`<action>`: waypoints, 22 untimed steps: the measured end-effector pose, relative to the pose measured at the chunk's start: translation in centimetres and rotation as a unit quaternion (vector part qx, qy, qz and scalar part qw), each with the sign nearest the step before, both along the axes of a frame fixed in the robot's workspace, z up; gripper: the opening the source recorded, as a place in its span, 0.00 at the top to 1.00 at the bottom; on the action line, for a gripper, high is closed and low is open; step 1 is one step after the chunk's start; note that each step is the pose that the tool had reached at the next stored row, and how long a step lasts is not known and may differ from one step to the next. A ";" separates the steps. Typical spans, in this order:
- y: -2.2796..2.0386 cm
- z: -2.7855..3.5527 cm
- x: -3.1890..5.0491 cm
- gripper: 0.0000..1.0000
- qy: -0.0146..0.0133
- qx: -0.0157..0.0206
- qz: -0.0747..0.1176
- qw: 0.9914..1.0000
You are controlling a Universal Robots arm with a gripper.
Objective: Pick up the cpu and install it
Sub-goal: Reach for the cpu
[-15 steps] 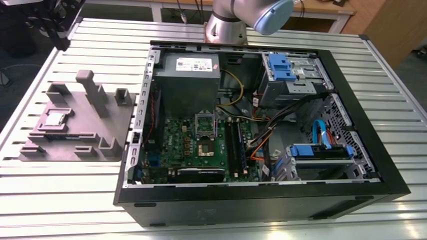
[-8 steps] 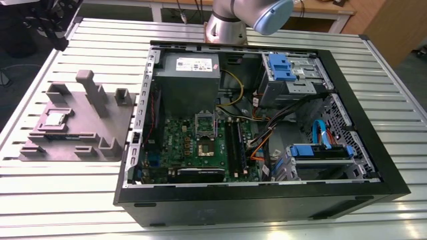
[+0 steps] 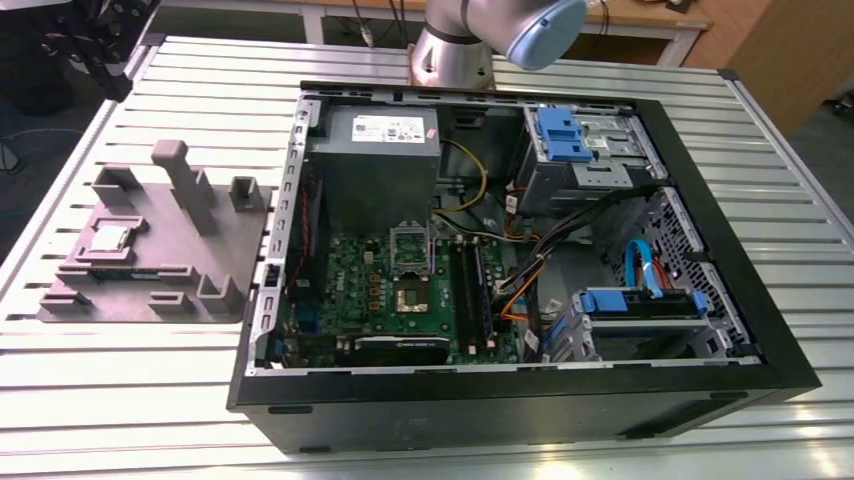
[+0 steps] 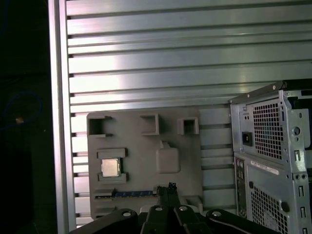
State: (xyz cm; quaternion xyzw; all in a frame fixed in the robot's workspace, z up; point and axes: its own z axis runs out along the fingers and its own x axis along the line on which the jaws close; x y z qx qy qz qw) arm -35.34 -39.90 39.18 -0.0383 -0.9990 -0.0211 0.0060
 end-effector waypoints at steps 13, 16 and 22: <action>0.00 -0.01 -0.59 0.90 0.000 0.000 0.000 1.000; 0.00 -0.01 -0.71 0.90 0.000 0.000 0.000 1.000; 0.00 -0.01 -0.95 0.90 0.000 0.000 0.000 1.000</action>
